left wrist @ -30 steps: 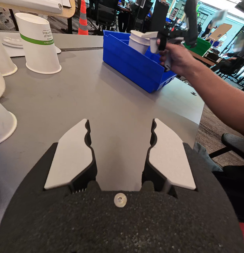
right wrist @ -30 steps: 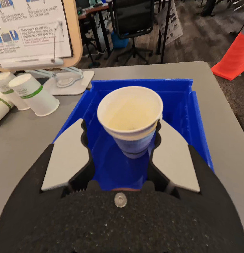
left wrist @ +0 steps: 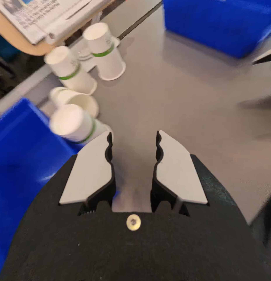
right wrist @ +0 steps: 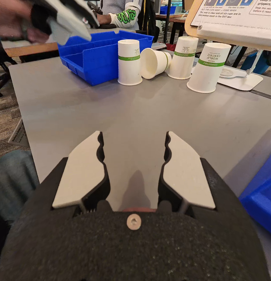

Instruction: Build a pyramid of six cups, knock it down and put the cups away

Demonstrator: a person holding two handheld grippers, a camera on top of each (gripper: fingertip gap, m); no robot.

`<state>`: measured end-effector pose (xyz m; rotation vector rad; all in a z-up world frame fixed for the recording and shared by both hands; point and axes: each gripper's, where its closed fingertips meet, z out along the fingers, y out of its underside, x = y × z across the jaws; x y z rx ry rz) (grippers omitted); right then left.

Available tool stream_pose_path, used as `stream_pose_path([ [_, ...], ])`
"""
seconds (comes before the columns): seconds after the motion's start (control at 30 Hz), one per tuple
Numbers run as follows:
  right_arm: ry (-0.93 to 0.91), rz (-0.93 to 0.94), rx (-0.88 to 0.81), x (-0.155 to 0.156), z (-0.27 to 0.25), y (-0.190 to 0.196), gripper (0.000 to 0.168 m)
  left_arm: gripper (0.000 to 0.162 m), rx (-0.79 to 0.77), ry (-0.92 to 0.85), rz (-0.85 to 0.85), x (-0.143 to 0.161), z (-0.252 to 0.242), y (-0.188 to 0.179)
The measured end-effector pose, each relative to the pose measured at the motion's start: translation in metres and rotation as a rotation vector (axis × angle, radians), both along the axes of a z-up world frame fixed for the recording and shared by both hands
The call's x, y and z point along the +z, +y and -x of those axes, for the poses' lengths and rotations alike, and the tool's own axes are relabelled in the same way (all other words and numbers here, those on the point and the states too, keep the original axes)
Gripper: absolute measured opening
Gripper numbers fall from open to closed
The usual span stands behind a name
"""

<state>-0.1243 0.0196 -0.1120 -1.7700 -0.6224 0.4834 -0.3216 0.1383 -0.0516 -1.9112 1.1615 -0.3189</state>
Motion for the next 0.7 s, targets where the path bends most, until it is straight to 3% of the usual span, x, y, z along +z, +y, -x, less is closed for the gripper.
stream_pose_path([
  [0.13, 0.008, 0.013, 0.017, -0.002, 0.001, -0.003, 0.078, 0.071, 0.003, 0.242, 0.018, 0.006, 0.019, 0.055],
  [0.2, 0.003, 0.023, 0.023, -0.005, 0.002, -0.004, 0.077, 0.091, -0.002, 0.353, 0.063, -0.004, 0.024, 0.081],
  [0.3, 0.003, 0.034, 0.032, -0.007, 0.004, -0.004, 0.077, 0.101, -0.117, 0.558, 0.093, -0.025, 0.024, 0.104],
  [0.5, 0.013, 0.057, 0.038, -0.008, 0.001, -0.005, 0.077, 0.107, -0.259, 0.792, 0.248, -0.052, 0.024, 0.126],
  [0.7, 0.035, 0.071, 0.033, -0.008, -0.004, -0.006, 0.076, 0.105, -0.321, 0.833, 0.361, -0.060, 0.025, 0.134],
])
